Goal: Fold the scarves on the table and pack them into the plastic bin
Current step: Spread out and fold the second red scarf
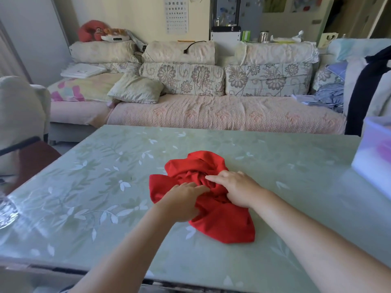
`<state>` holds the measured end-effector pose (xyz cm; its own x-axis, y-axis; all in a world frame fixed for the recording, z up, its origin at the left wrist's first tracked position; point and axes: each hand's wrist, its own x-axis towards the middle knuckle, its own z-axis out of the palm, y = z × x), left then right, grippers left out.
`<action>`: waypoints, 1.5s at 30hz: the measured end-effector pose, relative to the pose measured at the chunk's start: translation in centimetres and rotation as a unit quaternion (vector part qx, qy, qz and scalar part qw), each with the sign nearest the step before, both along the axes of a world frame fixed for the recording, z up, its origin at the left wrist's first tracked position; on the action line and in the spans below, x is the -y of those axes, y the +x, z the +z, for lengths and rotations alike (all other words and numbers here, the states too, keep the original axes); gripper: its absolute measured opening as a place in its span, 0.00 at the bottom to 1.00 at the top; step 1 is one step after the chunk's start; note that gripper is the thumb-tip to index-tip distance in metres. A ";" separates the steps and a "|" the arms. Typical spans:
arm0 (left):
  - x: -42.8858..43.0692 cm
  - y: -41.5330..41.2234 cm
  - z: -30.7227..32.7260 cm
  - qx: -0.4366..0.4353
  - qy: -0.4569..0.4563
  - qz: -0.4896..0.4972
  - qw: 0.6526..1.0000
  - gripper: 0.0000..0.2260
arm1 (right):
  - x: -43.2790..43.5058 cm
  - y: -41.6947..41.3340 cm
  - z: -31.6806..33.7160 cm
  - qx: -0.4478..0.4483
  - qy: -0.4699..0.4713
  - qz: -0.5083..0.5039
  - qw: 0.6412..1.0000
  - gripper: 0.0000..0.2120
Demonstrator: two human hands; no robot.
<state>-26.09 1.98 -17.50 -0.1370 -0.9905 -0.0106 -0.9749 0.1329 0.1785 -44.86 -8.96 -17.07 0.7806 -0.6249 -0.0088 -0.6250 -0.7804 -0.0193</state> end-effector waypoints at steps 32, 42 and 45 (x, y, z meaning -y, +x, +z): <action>-0.6 3.3 1.5 -0.053 -0.081 0.064 0.993 0.14 | 0.3 0.7 -0.2 -0.094 -0.131 -0.082 0.984 0.12; -0.5 0.2 2.9 -0.114 0.002 0.028 0.993 0.05 | 1.0 -4.2 2.8 -0.176 -0.042 -0.282 0.942 0.19; -0.3 -0.8 2.7 -0.130 0.005 0.024 0.991 0.09 | 0.0 -3.6 1.6 0.004 -0.020 -0.137 0.990 0.26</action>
<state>-26.94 2.28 -14.76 -0.0881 -0.9961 0.0099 -0.9007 0.0839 0.4262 -48.44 -8.98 -15.50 0.5817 -0.8130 0.0269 -0.8133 -0.5818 0.0021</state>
